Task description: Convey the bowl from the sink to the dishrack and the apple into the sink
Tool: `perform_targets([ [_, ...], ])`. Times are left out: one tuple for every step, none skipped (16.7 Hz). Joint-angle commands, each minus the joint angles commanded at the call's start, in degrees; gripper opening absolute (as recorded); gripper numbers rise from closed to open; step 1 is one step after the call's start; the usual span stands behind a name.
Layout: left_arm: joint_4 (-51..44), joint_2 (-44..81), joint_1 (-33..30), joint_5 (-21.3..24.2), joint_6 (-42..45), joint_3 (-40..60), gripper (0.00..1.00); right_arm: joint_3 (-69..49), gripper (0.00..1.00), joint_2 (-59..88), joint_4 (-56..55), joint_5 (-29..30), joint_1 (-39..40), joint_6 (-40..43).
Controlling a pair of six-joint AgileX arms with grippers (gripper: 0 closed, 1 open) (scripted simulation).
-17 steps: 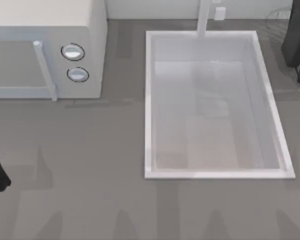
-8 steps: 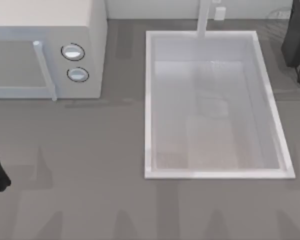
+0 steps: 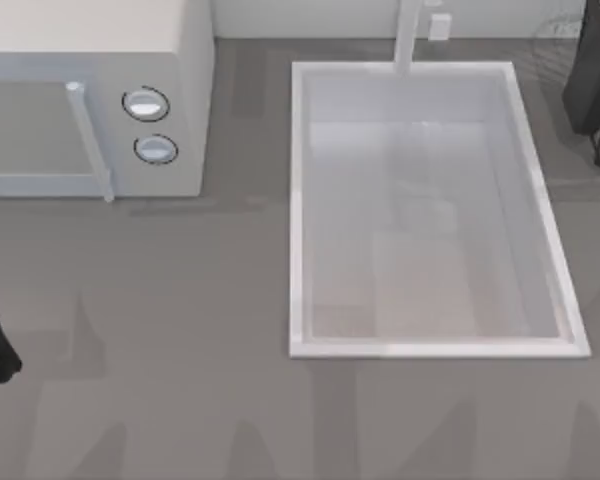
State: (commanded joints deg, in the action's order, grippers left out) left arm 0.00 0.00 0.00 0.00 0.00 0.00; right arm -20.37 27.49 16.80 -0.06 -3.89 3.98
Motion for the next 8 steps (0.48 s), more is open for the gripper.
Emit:
perform_targets([
  [0.0, 0.0, 0.0, 0.0, 0.0, 0.0, 1.0, -3.3, 1.0, 4.6, 2.8, 0.0, -0.7, 0.6],
  [0.0, 0.0, 0.0, 0.0, 0.0, 0.0, 1.0, -6.8, 1.0, 9.3, 5.7, 0.1, -1.4, 1.2],
  [0.0, 0.0, 0.0, 0.0, 0.0, 0.0, 1.0, -10.2, 1.0, 14.0, 8.6, 0.1, -2.1, 1.9],
  [0.0, 0.0, 0.0, 0.0, 0.0, 0.0, 1.0, -13.7, 1.0, 18.8, 11.5, 0.1, -2.8, 2.5],
  [0.0, 0.0, 0.0, 0.0, 0.0, 0.0, 1.0, -17.2, 1.0, 23.6, 14.5, 0.1, -3.5, 3.2],
  [0.0, 0.0, 0.0, 0.0, 0.0, 0.0, 1.0, -20.7, 1.0, 28.3, 17.4, 0.2, -4.2, 3.8],
  [0.0, 0.0, 0.0, 0.0, 0.0, 0.0, 1.0, -24.1, 1.0, 33.0, 20.3, 0.2, -4.9, 4.4],
  [0.0, 0.0, 0.0, 0.0, 0.0, 0.0, 1.0, -27.5, 1.0, 37.6, 23.1, 0.2, -5.6, 5.1],
])
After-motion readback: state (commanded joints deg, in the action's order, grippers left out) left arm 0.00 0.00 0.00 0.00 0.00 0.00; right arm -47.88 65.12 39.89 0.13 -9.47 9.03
